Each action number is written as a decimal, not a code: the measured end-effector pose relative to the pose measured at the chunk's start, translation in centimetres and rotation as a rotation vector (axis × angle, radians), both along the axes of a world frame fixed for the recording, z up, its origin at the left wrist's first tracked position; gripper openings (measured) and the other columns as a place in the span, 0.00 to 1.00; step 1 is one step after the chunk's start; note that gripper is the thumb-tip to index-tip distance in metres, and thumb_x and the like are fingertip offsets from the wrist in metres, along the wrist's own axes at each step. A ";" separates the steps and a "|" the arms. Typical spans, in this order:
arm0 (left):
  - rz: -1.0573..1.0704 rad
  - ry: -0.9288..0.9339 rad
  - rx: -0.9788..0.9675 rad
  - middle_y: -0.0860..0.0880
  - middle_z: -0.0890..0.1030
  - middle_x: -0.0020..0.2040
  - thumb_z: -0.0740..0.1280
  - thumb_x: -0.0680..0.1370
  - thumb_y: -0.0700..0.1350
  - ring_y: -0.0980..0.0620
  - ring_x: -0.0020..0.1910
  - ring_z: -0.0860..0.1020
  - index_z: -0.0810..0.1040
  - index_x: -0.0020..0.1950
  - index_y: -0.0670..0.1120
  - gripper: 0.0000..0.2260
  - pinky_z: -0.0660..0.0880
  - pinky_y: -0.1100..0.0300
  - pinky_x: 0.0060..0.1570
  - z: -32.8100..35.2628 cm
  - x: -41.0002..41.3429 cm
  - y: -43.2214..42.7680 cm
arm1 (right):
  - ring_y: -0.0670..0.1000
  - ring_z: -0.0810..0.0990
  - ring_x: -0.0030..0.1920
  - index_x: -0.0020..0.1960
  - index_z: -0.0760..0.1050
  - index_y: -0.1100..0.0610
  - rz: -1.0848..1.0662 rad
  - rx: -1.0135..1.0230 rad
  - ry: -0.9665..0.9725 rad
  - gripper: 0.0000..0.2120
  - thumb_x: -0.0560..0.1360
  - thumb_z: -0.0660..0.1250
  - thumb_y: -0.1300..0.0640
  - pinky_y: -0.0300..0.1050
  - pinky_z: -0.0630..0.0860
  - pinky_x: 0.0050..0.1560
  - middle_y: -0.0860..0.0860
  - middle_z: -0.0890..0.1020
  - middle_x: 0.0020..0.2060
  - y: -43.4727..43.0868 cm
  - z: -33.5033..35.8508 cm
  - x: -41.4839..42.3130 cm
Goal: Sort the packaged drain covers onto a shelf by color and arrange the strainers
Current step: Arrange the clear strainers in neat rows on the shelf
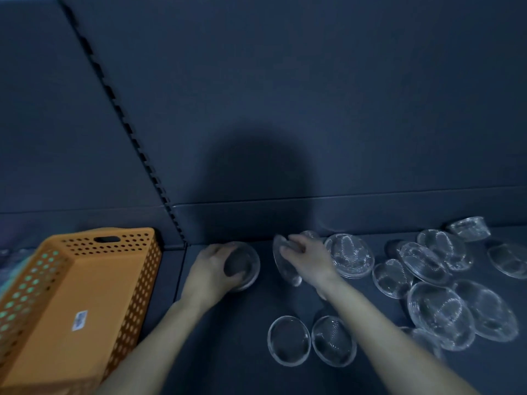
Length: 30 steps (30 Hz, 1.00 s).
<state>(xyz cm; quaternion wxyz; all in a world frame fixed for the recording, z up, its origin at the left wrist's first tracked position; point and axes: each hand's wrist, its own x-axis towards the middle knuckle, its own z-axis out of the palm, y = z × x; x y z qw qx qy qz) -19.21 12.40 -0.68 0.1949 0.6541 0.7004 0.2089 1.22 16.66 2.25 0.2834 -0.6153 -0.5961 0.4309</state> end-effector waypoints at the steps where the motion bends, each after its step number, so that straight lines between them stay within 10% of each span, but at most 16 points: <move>1: 0.002 0.017 -0.008 0.50 0.71 0.66 0.71 0.72 0.52 0.50 0.64 0.69 0.69 0.70 0.51 0.27 0.69 0.60 0.60 -0.1 -0.4 -0.2 | 0.46 0.77 0.54 0.62 0.76 0.55 -0.011 0.010 -0.033 0.19 0.73 0.69 0.53 0.34 0.67 0.48 0.49 0.80 0.52 0.1 -0.2 0.0; 13: 0.070 -0.008 0.100 0.53 0.72 0.64 0.71 0.72 0.52 0.50 0.62 0.70 0.68 0.69 0.53 0.27 0.70 0.58 0.59 1.1 -0.7 -0.9 | 0.52 0.78 0.58 0.64 0.74 0.58 -0.116 0.037 -0.275 0.23 0.72 0.71 0.53 0.34 0.66 0.52 0.54 0.81 0.58 0.7 -1.1 6.7; 30: -0.270 0.152 0.008 0.49 0.62 0.74 0.64 0.78 0.48 0.49 0.71 0.65 0.64 0.73 0.46 0.25 0.63 0.60 0.67 -1.3 4.4 2.7 | 0.55 0.66 0.68 0.71 0.65 0.58 0.290 0.194 -0.636 0.29 0.73 0.68 0.53 0.40 0.61 0.68 0.55 0.68 0.67 0.8 -3.1 5.0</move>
